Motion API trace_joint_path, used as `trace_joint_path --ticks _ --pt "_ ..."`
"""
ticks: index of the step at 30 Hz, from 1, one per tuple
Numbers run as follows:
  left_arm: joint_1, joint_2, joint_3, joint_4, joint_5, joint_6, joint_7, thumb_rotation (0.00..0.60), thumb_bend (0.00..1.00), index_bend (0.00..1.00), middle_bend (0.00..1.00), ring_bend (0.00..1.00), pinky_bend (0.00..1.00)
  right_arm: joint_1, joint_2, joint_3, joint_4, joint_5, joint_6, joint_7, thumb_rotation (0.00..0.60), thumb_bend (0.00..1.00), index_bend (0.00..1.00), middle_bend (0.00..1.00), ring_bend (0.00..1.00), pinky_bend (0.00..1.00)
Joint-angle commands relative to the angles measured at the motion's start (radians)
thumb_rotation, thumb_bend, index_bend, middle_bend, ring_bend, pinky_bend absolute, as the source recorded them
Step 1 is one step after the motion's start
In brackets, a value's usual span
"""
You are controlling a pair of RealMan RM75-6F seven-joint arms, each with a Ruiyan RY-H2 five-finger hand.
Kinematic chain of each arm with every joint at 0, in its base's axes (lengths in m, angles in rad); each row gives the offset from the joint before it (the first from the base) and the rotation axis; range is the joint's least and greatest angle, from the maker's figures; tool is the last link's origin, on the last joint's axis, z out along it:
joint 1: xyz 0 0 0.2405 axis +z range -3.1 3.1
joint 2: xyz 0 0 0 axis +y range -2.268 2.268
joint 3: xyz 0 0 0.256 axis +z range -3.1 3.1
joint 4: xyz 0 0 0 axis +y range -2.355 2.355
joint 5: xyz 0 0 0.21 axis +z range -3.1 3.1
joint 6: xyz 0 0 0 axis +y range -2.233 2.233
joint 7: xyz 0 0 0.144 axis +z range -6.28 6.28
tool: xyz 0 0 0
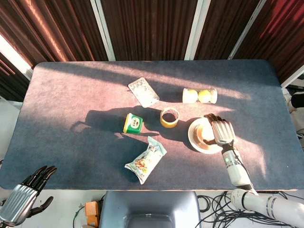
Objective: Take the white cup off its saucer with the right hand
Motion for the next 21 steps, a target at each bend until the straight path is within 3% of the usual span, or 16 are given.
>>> trace_joint_path --ticks 1,14,19,21 --pt "0.000 0.000 0.001 0.000 0.000 -0.001 0.001 0.600 0.30 0.06 0.10 0.09 0.32 0.000 0.002 0.000 -0.002 0.005 0.000 -0.002 0.600 0.07 0.18 0.14 0.15 0.33" --pt "0.001 0.002 0.000 -0.001 -0.001 0.002 0.000 0.600 0.30 0.06 0.10 0.10 0.32 0.006 -0.003 -0.001 0.012 0.024 -0.006 -0.001 0.600 0.07 0.18 0.14 0.15 0.34" --pt "0.003 0.003 0.000 0.001 -0.005 0.005 -0.006 0.600 0.30 0.06 0.10 0.10 0.32 0.007 -0.013 -0.002 0.024 0.019 -0.006 0.007 0.600 0.07 0.20 0.15 0.18 0.43" --pt "0.003 0.003 0.000 0.001 -0.004 0.008 -0.008 0.600 0.30 0.06 0.10 0.10 0.32 0.007 -0.020 -0.003 0.033 0.012 -0.002 0.010 0.600 0.07 0.23 0.17 0.23 0.49"
